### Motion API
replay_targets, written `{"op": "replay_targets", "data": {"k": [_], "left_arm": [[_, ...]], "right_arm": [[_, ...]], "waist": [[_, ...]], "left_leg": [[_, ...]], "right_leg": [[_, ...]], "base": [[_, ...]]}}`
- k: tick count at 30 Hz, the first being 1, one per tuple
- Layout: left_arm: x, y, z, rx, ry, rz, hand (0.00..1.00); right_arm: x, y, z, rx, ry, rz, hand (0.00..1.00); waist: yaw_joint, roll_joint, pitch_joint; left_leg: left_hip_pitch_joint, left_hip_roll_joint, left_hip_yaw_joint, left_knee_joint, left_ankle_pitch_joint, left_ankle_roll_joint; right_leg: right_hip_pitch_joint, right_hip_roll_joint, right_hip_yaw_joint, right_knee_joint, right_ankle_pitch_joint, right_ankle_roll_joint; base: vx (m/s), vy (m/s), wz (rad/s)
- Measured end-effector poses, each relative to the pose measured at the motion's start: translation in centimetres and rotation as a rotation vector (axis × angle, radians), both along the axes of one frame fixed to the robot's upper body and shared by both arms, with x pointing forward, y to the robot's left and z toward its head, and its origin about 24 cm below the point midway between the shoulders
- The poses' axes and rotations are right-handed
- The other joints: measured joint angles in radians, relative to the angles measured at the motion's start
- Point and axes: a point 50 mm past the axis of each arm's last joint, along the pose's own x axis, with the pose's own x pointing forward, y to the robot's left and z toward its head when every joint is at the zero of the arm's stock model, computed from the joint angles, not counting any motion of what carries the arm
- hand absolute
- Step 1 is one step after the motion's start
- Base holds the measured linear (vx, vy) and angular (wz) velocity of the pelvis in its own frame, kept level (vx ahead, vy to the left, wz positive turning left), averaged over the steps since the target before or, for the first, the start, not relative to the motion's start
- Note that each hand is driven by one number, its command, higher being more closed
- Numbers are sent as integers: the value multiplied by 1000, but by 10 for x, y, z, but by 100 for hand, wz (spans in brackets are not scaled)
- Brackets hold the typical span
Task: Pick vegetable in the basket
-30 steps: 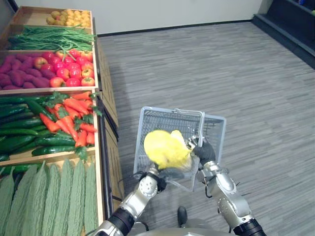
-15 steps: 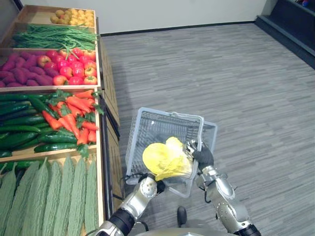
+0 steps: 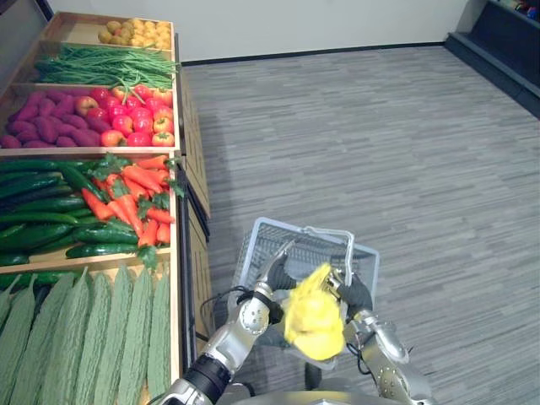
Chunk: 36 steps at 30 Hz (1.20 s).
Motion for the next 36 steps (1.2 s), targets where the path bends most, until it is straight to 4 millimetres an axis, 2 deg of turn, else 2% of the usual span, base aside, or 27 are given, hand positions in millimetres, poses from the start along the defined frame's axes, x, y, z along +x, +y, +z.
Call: {"op": "replay_targets", "data": {"k": [4, 9, 13, 15, 17, 19, 22, 26, 29, 32, 33, 35, 36], "left_arm": [[1, 1, 0, -2, -2, 4, 0], [3, 7, 7, -34, -23, 40, 0], [5, 5, 29, -112, -99, 43, 0], [2, 11, 44, -189, -148, 80, 0], [0, 21, 59, -276, -199, 134, 0], [-5, 37, 68, -362, -235, 210, 0], [-14, 60, 67, -429, -234, 317, 0], [-30, 87, 54, -462, -188, 458, 0], [-40, 100, 58, -511, -206, 520, 0], [-43, 102, 72, -549, -281, 539, 0], [-44, 101, 77, -562, -306, 538, 0], [-46, 100, 86, -590, -351, 536, 0], [-46, 100, 87, -592, -359, 538, 0]], "right_arm": [[0, -1, 0, 59, 6, -26, 100], [0, -3, 0, 128, 10, -47, 100], [-8, -8, -4, 129, 30, -64, 100], [-12, -12, -7, 123, 41, -80, 100], [-14, -18, -8, 95, 47, -103, 100], [-17, -33, -9, 13, 46, -142, 100], [-18, -54, -9, -100, 49, -212, 100], [-19, -78, -9, -189, 60, -307, 100], [-24, -92, -14, -241, 94, -365, 100], [-27, -97, -19, -297, 125, -384, 100], [-27, -98, -22, -314, 140, -388, 100], [-26, -97, -32, -336, 183, -375, 100], [-26, -96, -34, -341, 193, -369, 100]], "waist": [[-14, 0, 0], [-17, 0, 0], [-17, 0, 0], [-16, 2, -1], [-13, 6, -4], [-1, 19, -16], [16, 28, -27], [19, 35, -33], [29, 35, -33], [38, 36, -33], [39, 36, -33], [40, 38, -30], [40, 36, -25]], "left_leg": [[0, 0, 3, -1, 0, -1], [0, 1, 27, -7, 0, -1], [2, 3, 41, -1, -1, 0], [3, 4, 44, 0, -3, 3], [4, 4, 44, 0, -4, 4], [4, 5, 44, 0, -6, 7], [0, 5, 40, 2, -10, 11], [-14, 4, 28, 5, -22, 11], [-24, 4, 16, 18, -23, 11], [-59, 8, 5, 79, -49, 12], [-77, 12, -4, 112, -65, 12], [-122, 32, -14, 222, -135, 16], [-123, 43, -21, 240, -153, 18]], "right_leg": [[-1, 0, 2, 0, 0, 0], [-18, 3, 30, 0, 3, 4], [-19, 4, 36, 0, 3, 4], [-19, 5, 37, 0, 3, 4], [-18, 5, 35, 0, 4, 5], [-17, 5, 32, 0, 8, 12], [-15, 5, 28, 0, 8, 12], [-15, 1, 13, 0, -1, 24], [-17, -1, -2, 3, -12, 34], [-28, -4, -14, 6, -18, 31], [-38, -3, -21, 21, -28, 33], [-104, -1, -47, 189, -124, 45], [-124, -4, -59, 255, -151, 49]], "base": [[-45, -15, -2], [-13, 1, -15], [9, 7, -7], [0, 1, -3], [0, 0, 0], [-17, -3, 1], [-68, -18, 3], [-67, -23, 11], [-35, -23, 13], [-14, -2, 7], [-17, 13, 13], [-23, 41, 19], [-36, 53, 7]]}}
